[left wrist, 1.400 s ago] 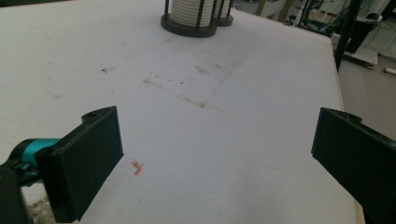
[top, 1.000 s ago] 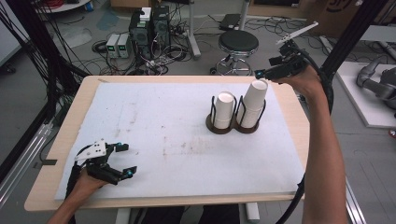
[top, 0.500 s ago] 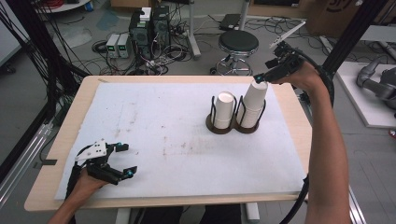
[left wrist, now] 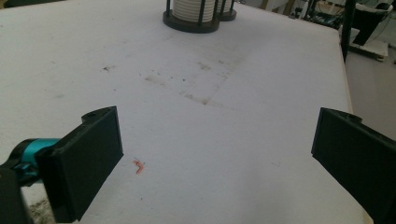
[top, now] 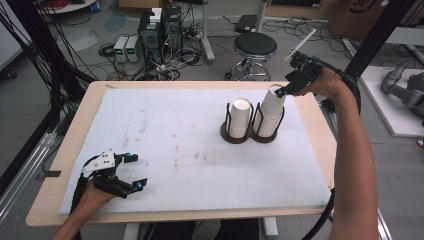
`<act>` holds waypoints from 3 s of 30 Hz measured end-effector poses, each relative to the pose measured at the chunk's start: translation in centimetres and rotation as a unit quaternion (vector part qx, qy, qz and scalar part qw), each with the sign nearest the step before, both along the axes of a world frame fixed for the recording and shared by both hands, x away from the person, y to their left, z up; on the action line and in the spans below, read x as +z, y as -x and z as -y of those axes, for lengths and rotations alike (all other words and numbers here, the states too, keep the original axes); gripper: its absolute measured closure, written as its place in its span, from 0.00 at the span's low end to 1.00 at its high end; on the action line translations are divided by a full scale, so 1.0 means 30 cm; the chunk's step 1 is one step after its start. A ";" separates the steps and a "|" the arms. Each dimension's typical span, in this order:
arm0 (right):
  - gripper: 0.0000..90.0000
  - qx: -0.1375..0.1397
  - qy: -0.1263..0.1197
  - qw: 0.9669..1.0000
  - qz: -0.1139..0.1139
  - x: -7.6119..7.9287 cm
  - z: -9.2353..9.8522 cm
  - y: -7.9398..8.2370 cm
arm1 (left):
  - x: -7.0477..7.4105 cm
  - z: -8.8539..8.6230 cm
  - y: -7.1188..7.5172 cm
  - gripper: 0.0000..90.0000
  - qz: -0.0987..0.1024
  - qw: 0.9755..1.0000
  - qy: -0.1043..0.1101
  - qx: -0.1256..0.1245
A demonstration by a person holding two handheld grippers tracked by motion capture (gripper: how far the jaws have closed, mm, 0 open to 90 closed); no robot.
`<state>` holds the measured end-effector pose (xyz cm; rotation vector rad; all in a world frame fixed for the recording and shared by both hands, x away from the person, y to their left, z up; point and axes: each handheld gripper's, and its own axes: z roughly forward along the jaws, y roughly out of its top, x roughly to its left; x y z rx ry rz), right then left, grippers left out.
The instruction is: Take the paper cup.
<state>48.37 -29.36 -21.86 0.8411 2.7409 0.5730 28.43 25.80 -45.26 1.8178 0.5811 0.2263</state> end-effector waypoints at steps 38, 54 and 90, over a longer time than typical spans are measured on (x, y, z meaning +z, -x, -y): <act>0.39 -0.004 0.042 0.997 -0.058 -0.077 -0.040 -0.053 | 0.000 0.006 -0.001 0.02 0.000 1.000 -0.008 -0.003; 0.40 -0.005 0.048 0.997 -0.057 -0.073 -0.042 -0.045 | 0.001 0.006 0.000 0.02 0.000 1.000 -0.010 -0.001; 0.41 -0.016 0.029 0.999 -0.025 0.041 -0.037 -0.002 | 0.001 0.012 0.001 0.02 0.001 1.000 -0.016 -0.002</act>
